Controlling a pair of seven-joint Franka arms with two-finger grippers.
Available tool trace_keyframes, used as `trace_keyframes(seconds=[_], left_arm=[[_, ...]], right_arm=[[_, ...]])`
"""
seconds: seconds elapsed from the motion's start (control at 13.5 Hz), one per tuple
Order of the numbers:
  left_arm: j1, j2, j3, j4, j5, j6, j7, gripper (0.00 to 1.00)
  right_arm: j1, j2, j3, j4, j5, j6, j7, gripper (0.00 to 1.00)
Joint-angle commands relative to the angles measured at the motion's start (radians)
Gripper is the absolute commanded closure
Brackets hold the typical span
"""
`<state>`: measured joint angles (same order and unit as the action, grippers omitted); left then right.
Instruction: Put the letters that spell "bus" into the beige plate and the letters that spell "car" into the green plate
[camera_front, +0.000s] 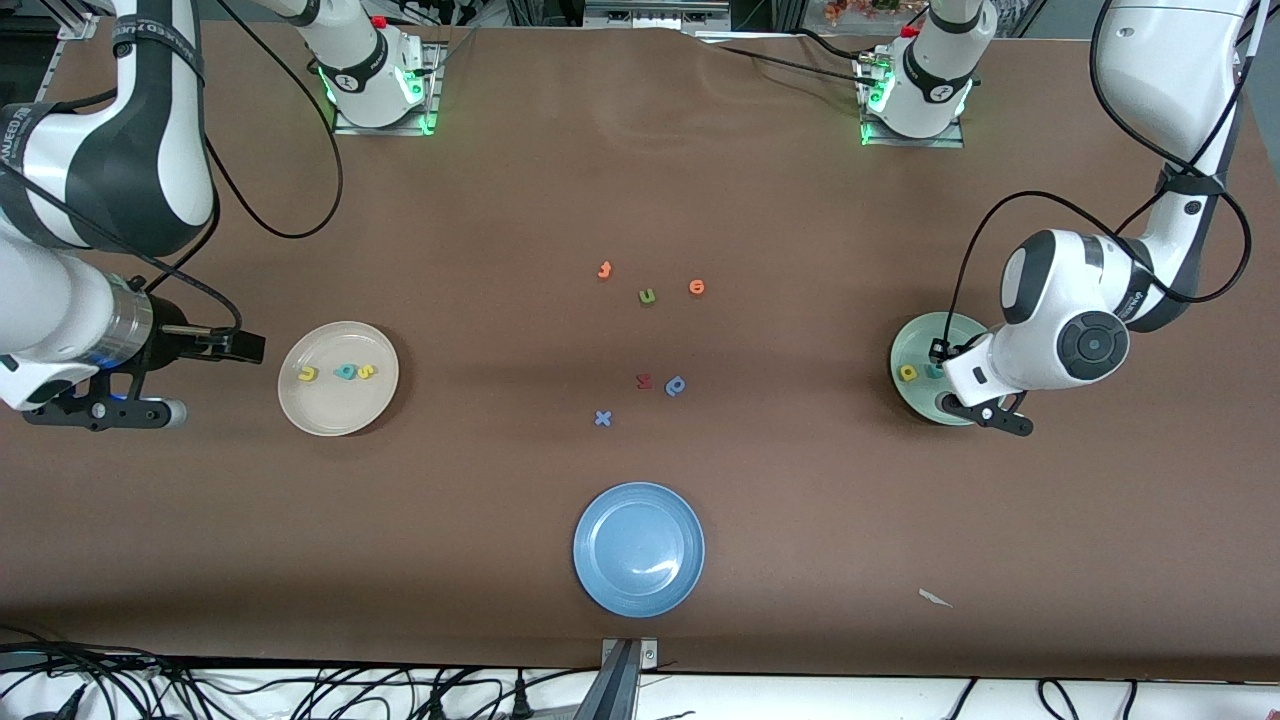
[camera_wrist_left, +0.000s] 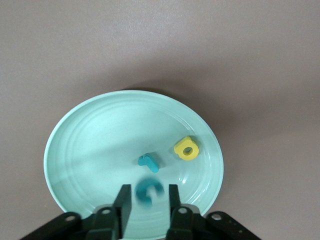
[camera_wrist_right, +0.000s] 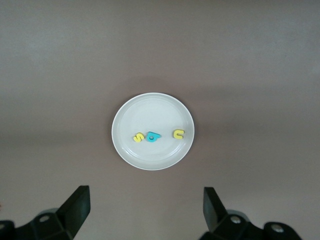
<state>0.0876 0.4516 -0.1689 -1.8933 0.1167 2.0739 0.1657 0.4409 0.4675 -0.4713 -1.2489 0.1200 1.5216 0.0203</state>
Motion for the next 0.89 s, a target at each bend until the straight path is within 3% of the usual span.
trace_keyframes(seconds=[0.0,0.22,0.44,0.59,0.81], left_arm=[[0.003,-0.031,0.0,-0.024,0.026,-0.001,0.014,0.0],[0.003,-0.069,0.0,-0.035,0.031,0.009,0.005,0.0],[0.004,-0.143,-0.003,-0.108,0.043,0.012,0.005,0.0],[0.004,-0.244,-0.004,-0.109,0.035,0.012,0.005,0.0],[0.004,-0.4,-0.004,-0.109,0.031,0.008,0.005,0.0]], right_arm=[[0.002,0.002,-0.001,0.023,0.012,-0.023,-0.007,0.0],[0.006,0.002,0.002,0.023,0.016,-0.015,-0.002,0.0],[0.004,0.0,0.003,0.023,0.016,-0.027,0.001,0.0],[-0.014,-0.001,0.02,0.029,0.021,-0.024,0.047,0.0],[-0.132,-0.019,0.173,0.029,0.007,-0.015,0.073,0.0]])
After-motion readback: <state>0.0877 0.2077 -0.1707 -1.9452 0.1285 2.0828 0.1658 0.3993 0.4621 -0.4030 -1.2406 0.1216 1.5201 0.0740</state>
